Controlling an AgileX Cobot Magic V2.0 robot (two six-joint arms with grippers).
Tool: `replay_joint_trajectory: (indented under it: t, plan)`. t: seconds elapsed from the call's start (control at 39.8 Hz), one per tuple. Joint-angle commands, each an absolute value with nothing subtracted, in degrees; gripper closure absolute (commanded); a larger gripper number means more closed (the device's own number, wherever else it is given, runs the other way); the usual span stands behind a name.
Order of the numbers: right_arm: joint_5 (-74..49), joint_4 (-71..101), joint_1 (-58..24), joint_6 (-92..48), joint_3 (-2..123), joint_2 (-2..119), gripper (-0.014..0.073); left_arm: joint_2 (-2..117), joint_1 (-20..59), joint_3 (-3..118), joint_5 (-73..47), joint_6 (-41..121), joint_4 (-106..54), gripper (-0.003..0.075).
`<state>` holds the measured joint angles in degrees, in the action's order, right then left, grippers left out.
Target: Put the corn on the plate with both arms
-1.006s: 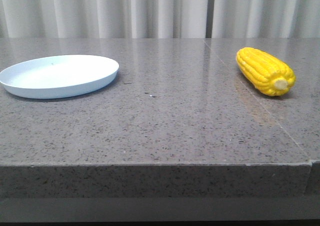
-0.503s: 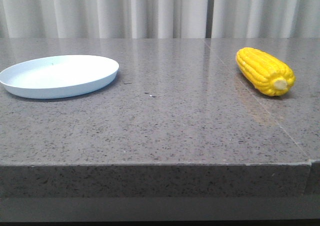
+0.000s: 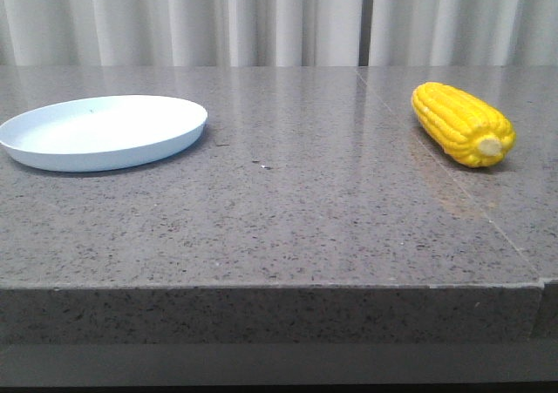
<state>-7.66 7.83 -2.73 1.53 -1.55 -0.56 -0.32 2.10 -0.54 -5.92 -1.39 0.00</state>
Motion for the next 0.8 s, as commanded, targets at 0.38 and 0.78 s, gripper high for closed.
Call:
replay_joint_trajectory:
  t: [0.38,0.78]
  plan:
    - [-12.88,7.97,-2.46,1.22,19.16,4.60,0.0656,5.47,2.10,15.96,0.43,-1.50,0.00,0.0741]
    - [-10.98,7.97,-2.46,1.22,29.44,24.91,0.0656,26.43,2.10,28.46,-6.51,-1.47,1.89,0.0740]
